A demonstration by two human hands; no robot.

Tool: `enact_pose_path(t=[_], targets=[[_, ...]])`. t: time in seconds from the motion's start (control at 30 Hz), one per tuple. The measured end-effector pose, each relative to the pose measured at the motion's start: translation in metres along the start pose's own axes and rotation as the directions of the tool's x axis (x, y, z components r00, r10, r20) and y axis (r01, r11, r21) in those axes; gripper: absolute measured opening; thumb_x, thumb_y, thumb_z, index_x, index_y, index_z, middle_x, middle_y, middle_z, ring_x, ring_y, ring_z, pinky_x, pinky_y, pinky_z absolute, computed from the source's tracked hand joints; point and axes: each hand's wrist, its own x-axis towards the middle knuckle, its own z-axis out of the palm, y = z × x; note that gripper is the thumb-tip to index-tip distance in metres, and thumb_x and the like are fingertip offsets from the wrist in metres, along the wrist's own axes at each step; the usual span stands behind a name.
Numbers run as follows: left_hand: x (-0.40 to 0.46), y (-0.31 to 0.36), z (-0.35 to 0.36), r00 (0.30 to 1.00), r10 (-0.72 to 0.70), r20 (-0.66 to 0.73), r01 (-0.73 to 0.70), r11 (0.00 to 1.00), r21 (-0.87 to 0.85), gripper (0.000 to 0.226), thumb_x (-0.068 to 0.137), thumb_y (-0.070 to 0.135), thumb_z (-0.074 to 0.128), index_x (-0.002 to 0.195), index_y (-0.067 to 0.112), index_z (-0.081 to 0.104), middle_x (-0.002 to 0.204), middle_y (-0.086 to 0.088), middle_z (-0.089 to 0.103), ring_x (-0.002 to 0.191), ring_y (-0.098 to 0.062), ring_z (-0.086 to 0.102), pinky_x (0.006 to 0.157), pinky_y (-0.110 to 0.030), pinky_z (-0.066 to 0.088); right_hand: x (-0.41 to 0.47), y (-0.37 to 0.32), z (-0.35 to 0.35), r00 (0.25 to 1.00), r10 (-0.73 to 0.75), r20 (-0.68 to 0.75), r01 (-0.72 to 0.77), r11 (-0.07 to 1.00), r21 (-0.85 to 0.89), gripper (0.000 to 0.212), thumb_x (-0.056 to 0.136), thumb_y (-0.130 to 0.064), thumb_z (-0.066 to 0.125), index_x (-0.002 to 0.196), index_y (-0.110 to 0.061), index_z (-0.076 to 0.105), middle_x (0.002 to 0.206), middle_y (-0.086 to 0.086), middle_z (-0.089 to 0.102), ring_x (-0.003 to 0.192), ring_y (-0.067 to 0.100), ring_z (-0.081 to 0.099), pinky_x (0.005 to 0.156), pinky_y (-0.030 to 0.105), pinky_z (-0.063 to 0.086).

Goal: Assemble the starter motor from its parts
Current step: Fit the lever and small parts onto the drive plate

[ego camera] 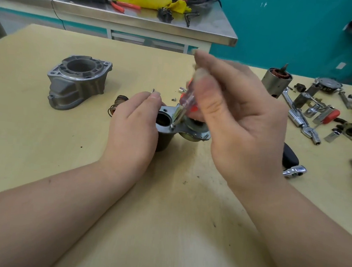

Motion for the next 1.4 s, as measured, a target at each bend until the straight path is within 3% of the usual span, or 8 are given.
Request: enact_pose_path(t=[0.1,0.27,0.43,0.6,0.8,0.97,1.13,1.4], targets=[[0.0001,-0.0006,0.0009,0.999,-0.040,-0.009,0.039,0.998,-0.042,0.040,0.108,0.023,0.056,0.084,-0.008,0.049,0.072,-0.006,0.041,0.068,-0.016,0.038,0.054,-0.032,0.027,-0.0024,0.0005,-0.0007,0.998,0.062,0.025,-0.063,0.997,0.045,0.041,0.102,-0.009,0.063,0.143,-0.008,0.059,0.120,0.005,0.072,0.108,0.025,0.073,0.092,0.045,0.062],[0.0009,-0.0015,0.0001,1.000,0.014,0.005,-0.014,1.000,0.016,0.038,0.107,0.022,0.055,0.084,-0.007,0.053,0.075,-0.017,0.045,0.067,-0.012,0.041,0.054,-0.028,0.031,0.0028,-0.0012,0.0042,0.999,0.023,-0.044,-0.023,1.000,-0.016,0.036,0.091,-0.017,0.081,0.126,-0.017,0.072,0.101,0.004,0.068,0.092,0.018,0.067,0.083,0.043,0.060],[0.0013,-0.0017,0.0004,0.999,-0.040,-0.014,0.039,0.999,-0.029,0.041,0.108,0.023,0.055,0.080,-0.005,0.046,0.070,-0.004,0.039,0.066,-0.015,0.036,0.053,-0.031,0.026,0.0002,0.0014,-0.0013,0.997,0.074,0.037,-0.076,0.995,0.065,0.039,0.104,-0.010,0.059,0.143,-0.009,0.060,0.115,0.008,0.071,0.106,0.028,0.072,0.092,0.050,0.060],[0.0014,-0.0019,0.0007,1.000,0.012,0.008,-0.012,1.000,0.008,0.037,0.107,0.024,0.055,0.089,-0.008,0.057,0.082,-0.021,0.051,0.069,-0.010,0.043,0.054,-0.025,0.034,0.0028,-0.0010,0.0033,0.999,0.031,-0.033,-0.033,0.997,-0.071,0.036,0.090,-0.020,0.082,0.125,-0.019,0.073,0.102,0.011,0.069,0.091,0.027,0.068,0.081,0.044,0.059],[0.0014,-0.0019,0.0016,0.999,-0.045,-0.007,0.045,0.998,-0.047,0.038,0.107,0.024,0.057,0.082,-0.005,0.051,0.070,-0.004,0.044,0.066,-0.014,0.040,0.053,-0.028,0.030,-0.0005,-0.0005,-0.0006,0.999,0.048,0.025,-0.049,0.999,0.017,0.035,0.105,-0.008,0.056,0.139,-0.006,0.062,0.114,0.008,0.070,0.108,0.026,0.071,0.093,0.049,0.059],[-0.0007,0.0006,0.0011,0.999,0.023,0.031,-0.023,1.000,0.016,0.038,0.107,0.023,0.055,0.087,-0.009,0.053,0.081,-0.022,0.047,0.069,-0.012,0.042,0.055,-0.028,0.031,0.0029,-0.0047,0.0047,0.998,0.019,-0.059,-0.018,1.000,0.007,0.024,0.091,-0.017,0.080,0.114,-0.017,0.072,0.100,0.001,0.070,0.089,0.020,0.069,0.078,0.035,0.060],[-0.0017,0.0020,0.0020,1.000,0.004,0.024,-0.004,1.000,0.003,0.040,0.108,0.024,0.056,0.089,-0.011,0.054,0.077,-0.009,0.046,0.069,-0.011,0.042,0.055,-0.027,0.031,-0.0016,-0.0001,-0.0015,1.000,0.014,-0.019,-0.012,0.996,0.089,0.025,0.103,-0.007,0.060,0.127,-0.006,0.068,0.116,0.012,0.073,0.108,0.024,0.073,0.090,0.044,0.062],[-0.0020,0.0023,0.0013,0.998,0.030,0.046,-0.031,0.999,0.028,0.036,0.107,0.016,0.053,0.080,-0.007,0.047,0.070,-0.002,0.042,0.062,-0.008,0.038,0.051,-0.022,0.031,-0.0014,-0.0027,0.0051,0.996,-0.058,-0.070,0.057,0.998,-0.017,0.028,0.092,-0.014,0.078,0.119,-0.009,0.073,0.107,0.015,0.067,0.097,0.015,0.067,0.079,0.017,0.054]])
